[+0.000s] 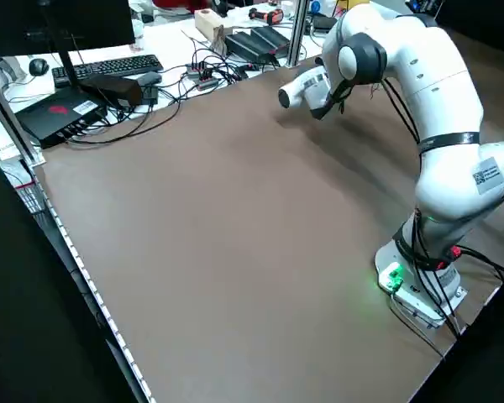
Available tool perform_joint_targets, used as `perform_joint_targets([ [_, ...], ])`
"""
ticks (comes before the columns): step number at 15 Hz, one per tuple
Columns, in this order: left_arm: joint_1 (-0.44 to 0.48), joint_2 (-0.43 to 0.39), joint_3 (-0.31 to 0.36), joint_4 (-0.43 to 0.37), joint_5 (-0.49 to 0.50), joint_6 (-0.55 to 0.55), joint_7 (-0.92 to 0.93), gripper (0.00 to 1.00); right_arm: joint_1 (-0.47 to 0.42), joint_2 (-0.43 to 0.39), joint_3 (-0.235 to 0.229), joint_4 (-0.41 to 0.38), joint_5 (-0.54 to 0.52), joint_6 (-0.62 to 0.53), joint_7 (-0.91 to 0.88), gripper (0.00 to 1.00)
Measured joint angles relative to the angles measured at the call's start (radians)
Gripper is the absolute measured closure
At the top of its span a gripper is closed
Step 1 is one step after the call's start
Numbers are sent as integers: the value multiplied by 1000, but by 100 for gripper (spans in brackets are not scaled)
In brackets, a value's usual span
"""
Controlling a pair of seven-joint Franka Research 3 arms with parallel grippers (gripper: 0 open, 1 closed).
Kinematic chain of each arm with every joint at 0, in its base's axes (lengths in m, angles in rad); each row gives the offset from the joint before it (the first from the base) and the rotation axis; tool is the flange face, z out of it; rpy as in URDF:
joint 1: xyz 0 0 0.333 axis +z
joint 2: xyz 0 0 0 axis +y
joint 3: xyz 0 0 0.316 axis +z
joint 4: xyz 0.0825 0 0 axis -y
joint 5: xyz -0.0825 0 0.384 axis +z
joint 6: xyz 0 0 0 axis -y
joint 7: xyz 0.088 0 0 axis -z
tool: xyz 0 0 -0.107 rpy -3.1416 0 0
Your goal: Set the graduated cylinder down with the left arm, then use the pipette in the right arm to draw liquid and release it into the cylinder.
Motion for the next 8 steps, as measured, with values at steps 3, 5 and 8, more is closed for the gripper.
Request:
perform_joint_targets([
  [3,-6,21,2,3,-11,0,19,64,0,0,0,3,0,0,1,65],
  [5,-7,34,2,12,-13,0,23,53,0,0,0,3,0,0,1,66],
  [8,-7,37,3,13,-13,0,23,33,1,0,1,4,0,0,1,67],
])
